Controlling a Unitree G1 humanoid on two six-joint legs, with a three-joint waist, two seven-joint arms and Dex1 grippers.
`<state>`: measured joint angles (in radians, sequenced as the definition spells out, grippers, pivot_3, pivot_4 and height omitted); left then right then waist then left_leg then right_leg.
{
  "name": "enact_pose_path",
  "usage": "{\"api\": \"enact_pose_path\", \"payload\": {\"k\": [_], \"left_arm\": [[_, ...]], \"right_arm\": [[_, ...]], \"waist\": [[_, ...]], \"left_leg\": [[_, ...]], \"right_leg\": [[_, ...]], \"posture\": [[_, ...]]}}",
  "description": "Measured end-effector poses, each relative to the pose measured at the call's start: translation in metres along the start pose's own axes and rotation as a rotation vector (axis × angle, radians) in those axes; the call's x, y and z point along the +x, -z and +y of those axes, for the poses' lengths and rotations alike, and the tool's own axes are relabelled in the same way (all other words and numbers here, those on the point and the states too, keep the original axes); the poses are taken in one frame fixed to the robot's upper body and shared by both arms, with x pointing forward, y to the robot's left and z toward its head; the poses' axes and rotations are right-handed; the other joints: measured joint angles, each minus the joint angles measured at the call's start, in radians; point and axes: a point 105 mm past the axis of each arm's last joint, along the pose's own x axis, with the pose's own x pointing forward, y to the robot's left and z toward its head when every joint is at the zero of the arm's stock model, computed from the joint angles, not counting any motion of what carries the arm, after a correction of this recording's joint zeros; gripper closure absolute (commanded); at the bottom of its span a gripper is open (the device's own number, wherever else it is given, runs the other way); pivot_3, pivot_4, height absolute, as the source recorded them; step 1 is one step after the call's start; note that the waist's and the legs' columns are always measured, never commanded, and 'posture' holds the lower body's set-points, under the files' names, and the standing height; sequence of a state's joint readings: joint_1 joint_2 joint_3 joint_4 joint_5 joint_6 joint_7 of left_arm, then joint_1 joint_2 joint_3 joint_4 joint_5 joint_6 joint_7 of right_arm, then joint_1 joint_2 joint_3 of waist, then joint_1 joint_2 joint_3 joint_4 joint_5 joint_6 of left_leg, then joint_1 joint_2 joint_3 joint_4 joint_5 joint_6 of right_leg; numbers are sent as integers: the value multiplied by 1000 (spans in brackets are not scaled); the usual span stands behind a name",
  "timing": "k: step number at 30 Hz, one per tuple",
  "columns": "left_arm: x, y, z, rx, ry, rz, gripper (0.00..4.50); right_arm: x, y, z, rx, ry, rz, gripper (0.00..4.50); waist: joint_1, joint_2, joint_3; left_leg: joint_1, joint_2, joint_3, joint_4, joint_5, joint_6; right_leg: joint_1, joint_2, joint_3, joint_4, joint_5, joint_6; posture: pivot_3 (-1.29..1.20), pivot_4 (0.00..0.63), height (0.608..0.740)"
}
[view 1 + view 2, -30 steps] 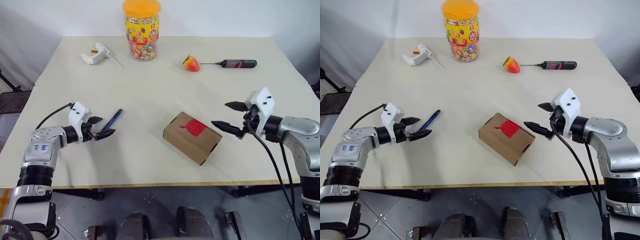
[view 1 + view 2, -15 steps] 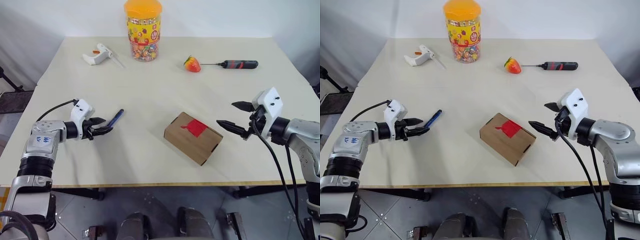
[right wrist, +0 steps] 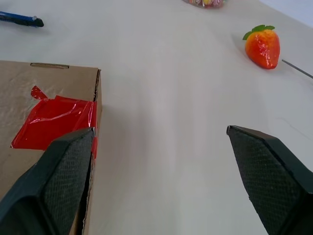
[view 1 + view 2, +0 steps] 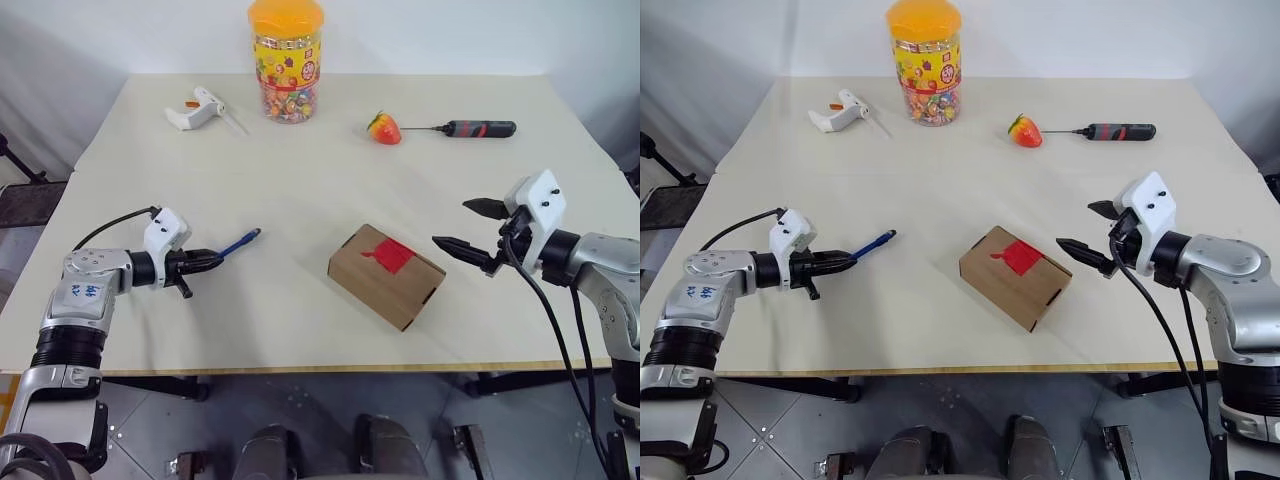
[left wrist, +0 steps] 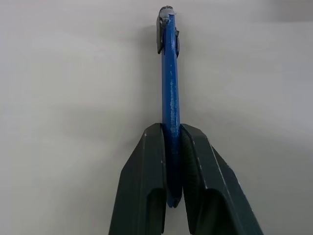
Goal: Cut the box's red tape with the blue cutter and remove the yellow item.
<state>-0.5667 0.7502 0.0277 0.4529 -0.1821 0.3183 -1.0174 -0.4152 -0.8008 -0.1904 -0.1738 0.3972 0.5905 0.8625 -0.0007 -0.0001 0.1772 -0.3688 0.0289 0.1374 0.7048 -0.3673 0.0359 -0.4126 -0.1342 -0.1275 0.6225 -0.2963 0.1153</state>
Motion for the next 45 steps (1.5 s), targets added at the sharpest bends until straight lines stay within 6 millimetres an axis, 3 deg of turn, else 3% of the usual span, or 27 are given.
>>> {"api": "enact_pose_path", "payload": {"k": [11,21,37,45], "left_arm": [[4,-1,3,30,-6,-18,3943],[8,-2,9,34,-26,-23,1337],[9,-6,39,-51,-195,-80,1337],[11,-11,33,-136,-136,-138,1337]], "right_arm": [[3,3,3,3,-15,12,0],[3,3,3,3,-14,12,0],[3,3,2,5,-12,12,0],[4,2,1,4,-11,9,0]], "waist": [[6,0,0],[10,0,0],[0,0,0],[0,-1,0]], "left_leg": [[0,0,0,0,0,1],[1,0,0,1,1,1],[0,0,0,2,1,1],[-1,0,0,2,1,1]], "right_leg": [[0,-1,0,0,0,0],[0,-1,1,2,0,0],[0,-1,1,3,0,0],[-1,-1,1,3,0,0]], "posture": [[0,150,740],[0,150,740],[0,150,740],[0,150,740]]}}
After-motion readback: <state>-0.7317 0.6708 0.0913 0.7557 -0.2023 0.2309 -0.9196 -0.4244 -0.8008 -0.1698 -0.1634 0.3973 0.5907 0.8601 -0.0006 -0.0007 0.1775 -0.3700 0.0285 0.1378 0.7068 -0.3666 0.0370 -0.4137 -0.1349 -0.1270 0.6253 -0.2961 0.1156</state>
